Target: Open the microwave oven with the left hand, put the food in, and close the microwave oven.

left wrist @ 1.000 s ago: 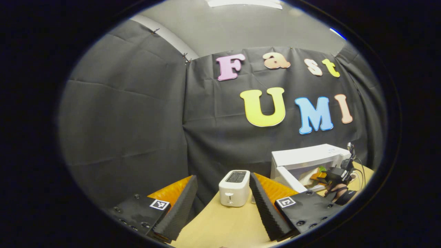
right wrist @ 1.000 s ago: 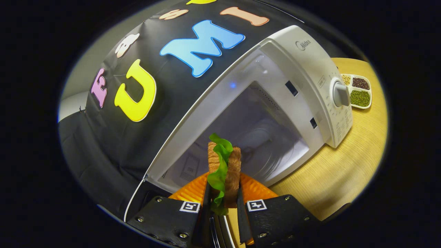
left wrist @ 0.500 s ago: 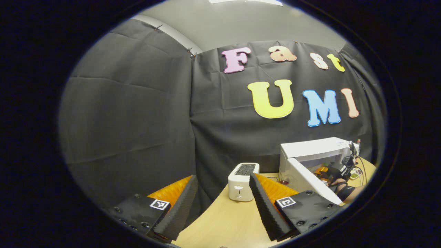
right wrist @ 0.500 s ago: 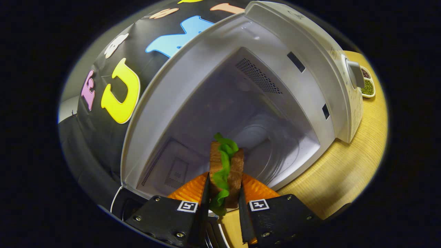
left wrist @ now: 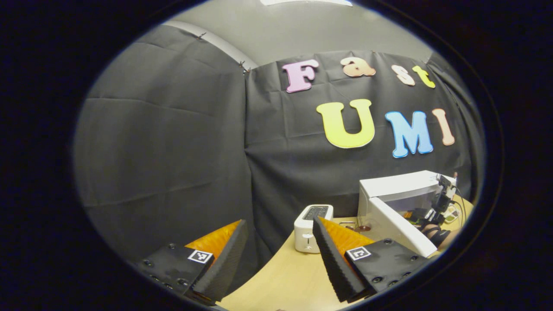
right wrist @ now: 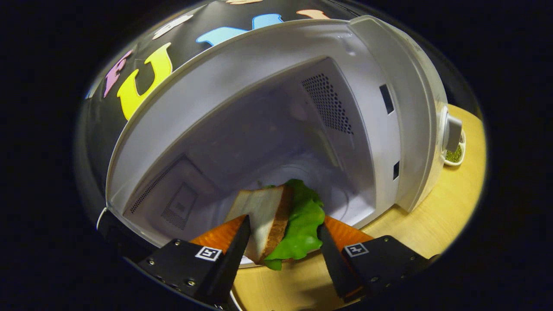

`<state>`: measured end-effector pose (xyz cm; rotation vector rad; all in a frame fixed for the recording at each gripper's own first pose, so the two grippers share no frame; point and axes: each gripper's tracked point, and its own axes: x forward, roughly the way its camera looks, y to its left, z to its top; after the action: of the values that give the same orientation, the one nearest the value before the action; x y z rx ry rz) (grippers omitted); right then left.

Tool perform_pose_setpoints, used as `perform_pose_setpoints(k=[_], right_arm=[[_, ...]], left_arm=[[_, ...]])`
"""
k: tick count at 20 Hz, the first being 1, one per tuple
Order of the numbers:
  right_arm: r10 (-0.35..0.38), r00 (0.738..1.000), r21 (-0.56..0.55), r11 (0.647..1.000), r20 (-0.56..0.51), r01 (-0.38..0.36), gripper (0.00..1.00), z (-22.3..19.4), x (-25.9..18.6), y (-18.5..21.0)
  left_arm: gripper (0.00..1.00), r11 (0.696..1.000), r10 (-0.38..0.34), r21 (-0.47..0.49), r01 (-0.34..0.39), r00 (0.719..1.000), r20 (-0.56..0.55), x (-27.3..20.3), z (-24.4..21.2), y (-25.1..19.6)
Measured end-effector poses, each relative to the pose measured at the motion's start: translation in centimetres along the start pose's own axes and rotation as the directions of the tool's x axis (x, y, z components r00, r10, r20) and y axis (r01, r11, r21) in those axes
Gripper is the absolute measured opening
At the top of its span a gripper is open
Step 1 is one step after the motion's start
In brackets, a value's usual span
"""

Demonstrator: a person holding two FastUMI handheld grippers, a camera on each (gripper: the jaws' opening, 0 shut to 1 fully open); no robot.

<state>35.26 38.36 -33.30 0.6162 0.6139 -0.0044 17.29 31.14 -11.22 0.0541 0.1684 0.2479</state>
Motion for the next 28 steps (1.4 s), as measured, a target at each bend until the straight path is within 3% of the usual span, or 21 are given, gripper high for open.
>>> perform_pose_setpoints(k=[2,6,7,11,17,28], right_arm=[[-0.001,1.000,-0.040,0.999,0.017,0.001,0.98,0.8,-0.6,-0.3],[0.026,0.998,-0.148,0.989,0.062,-0.017,0.98,3.1,-3.2,-0.6],[0.034,0.996,-0.186,0.982,0.078,-0.019,0.98,3.8,-4.2,-0.8],[0.092,0.987,-0.336,0.941,0.132,-0.043,0.98,6.2,-9.2,-0.8],[0.199,0.960,-0.466,0.880,0.197,-0.087,0.98,9.7,-17.9,-0.3],[0.288,0.907,-0.501,0.859,0.308,-0.103,0.98,16.2,-32.9,-3.4]], left_arm=[[0.94,1.000,-0.011,-0.007,0.011,1.000,-0.004,0.0,-0.6,-0.4],[0.92,0.999,-0.033,-0.007,0.033,0.999,0.010,-0.3,-1.4,-2.0],[1.00,0.999,-0.042,-0.011,0.042,0.999,0.014,-0.5,-1.7,-2.5],[1.00,0.998,-0.064,-0.029,0.064,0.998,0.011,-0.5,-2.5,-4.2],[1.00,0.996,-0.085,-0.025,0.086,0.995,0.043,-1.6,-2.8,-5.6],[0.98,0.997,-0.078,-0.028,0.077,0.997,-0.015,-4.0,-7.0,-7.4]])
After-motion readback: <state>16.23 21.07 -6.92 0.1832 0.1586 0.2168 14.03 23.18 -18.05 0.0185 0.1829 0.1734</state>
